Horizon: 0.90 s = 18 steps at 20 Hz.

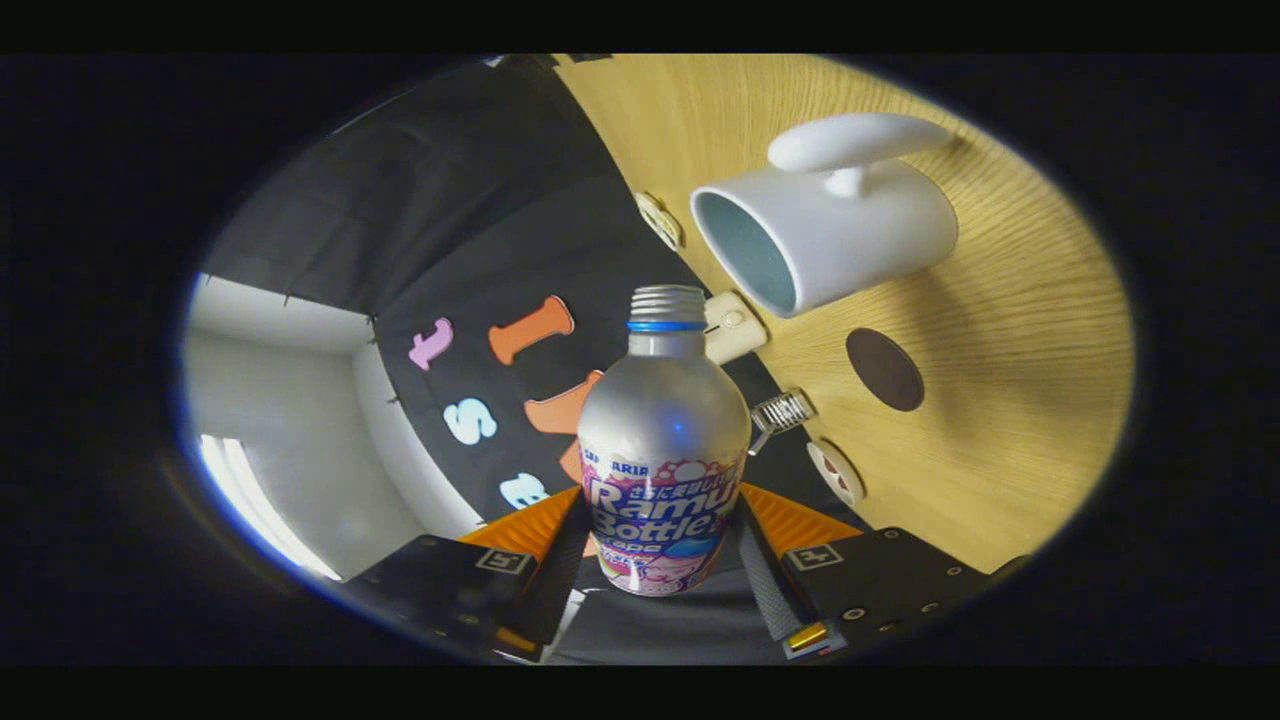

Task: Take the bottle from table, then pour the juice into the cup, finally place the bottle on the coaster

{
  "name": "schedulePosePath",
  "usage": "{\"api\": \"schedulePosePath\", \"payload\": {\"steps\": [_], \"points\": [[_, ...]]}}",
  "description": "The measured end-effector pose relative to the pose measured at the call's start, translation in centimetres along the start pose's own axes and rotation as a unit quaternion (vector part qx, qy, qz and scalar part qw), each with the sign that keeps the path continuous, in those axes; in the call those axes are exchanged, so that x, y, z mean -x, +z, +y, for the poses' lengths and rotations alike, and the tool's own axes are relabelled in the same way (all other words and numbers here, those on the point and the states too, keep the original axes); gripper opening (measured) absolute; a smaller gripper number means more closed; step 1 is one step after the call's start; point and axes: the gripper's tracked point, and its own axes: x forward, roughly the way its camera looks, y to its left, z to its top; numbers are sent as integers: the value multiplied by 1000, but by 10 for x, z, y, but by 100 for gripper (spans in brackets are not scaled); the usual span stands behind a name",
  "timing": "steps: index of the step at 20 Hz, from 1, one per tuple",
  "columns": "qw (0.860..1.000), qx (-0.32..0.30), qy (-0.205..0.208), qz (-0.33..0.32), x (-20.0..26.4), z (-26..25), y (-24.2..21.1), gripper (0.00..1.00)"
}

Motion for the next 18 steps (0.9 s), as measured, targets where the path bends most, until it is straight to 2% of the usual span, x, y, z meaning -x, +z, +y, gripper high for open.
{"api": "schedulePosePath", "payload": {"steps": [2, 4, 6, 8, 10, 11, 14, 18], "points": [[998, 63, -21, 15, -5, -16, -10, 77], [989, 142, -36, 30, -6, -26, -19, 77], [974, 222, -39, 36, -6, -27, -23, 77], [952, 302, -32, 37, -10, -25, -22, 77], [915, 401, -22, 44, -16, -22, -30, 77], [891, 452, -23, 49, -20, -24, -31, 77], [812, 579, -26, 64, -33, -28, -37, 77], [697, 712, -49, 66, -44, -39, -29, 77]]}}
